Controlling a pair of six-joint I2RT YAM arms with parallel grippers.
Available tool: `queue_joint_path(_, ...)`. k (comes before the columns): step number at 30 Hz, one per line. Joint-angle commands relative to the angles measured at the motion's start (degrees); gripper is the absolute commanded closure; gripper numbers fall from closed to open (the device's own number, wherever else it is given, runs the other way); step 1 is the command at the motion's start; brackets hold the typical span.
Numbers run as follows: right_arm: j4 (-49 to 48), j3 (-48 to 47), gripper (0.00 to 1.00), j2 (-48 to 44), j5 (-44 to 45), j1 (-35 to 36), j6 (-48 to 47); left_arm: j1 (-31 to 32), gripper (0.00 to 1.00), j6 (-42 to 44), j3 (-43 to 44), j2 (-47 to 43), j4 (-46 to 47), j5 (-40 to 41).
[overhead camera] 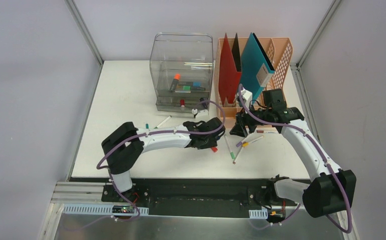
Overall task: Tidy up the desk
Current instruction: Pick up the stationery from the center of the board.
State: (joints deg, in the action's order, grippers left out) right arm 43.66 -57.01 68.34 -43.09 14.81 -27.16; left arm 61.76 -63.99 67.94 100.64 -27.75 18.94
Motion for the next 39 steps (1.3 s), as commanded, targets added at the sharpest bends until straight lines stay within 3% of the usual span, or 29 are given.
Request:
queue_joint_path(1,-0.6,-1.5,0.4,-1.9,-0.1,-0.3,-1.2,0.8,0.61,-0.9,3.9,2.8,-4.6,0.0)
queue_joint_path(13,-0.7,-1.3,0.41,-1.9,-0.3,-0.3,-1.2,1.0,0.55,-0.1,5.4,5.7,-4.9,-1.7)
queue_joint_path(23,-0.7,-1.2,0.41,-1.9,-0.4,-0.3,-1.2,1.0,0.55,0.0,3.3,2.4,-2.8,-0.7)
queue_joint_path(31,-0.7,-1.1,0.41,-2.1,-0.4,-0.3,-1.3,1.0,0.48,-1.6,4.6,4.1,-2.5,-2.9)
queue_joint_path(39,-0.7,-1.1,0.41,-2.2,-0.5,-0.3,-1.3,1.0,0.47,-3.9,4.8,4.3,-1.9,-1.6)
